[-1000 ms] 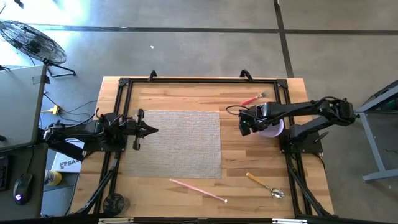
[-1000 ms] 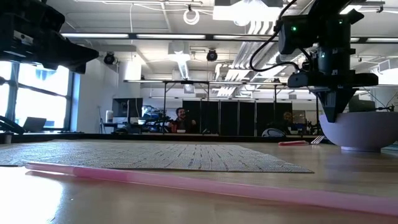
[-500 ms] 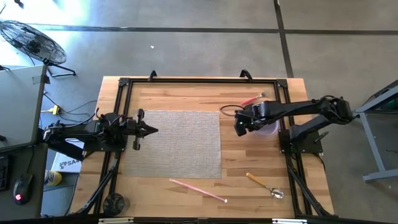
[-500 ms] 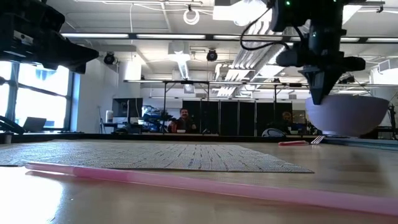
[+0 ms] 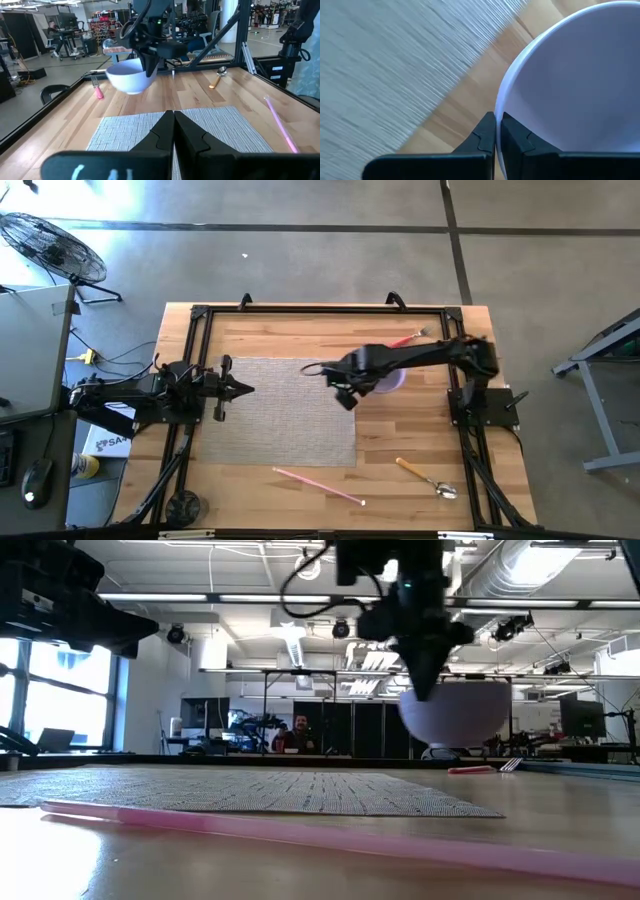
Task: Pick & Place Utensil
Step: Put the purple bowl on the center of the brown placemat
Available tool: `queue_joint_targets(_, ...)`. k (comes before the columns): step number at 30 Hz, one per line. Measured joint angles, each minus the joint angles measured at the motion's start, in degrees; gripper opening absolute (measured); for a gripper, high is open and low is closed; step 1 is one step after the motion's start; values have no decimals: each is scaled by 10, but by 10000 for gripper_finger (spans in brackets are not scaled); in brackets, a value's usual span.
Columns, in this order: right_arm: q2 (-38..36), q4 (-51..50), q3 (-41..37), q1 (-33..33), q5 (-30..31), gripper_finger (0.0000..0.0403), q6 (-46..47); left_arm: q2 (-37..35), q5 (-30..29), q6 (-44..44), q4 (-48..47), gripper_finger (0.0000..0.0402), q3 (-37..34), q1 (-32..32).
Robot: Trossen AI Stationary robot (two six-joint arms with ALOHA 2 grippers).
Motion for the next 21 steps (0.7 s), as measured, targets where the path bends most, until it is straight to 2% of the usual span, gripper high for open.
queue_joint_targets(9, 146, -25, 225, 37, 4, 4, -156, 0, 0, 0, 0, 1, 0, 0)
queue_joint_targets(12, 187, -30, 286, 49, 3, 6, -241, 0, 0, 0, 0, 1, 0, 0)
queue_joint_targets(17, 233, -22, 347, 67, 10, 18, -504, 0, 0, 0, 0, 1, 0, 0)
queue_joint_targets(21, 252, 32, 354, 77, 6, 15, -675, 0, 0, 0, 0, 1, 0, 0)
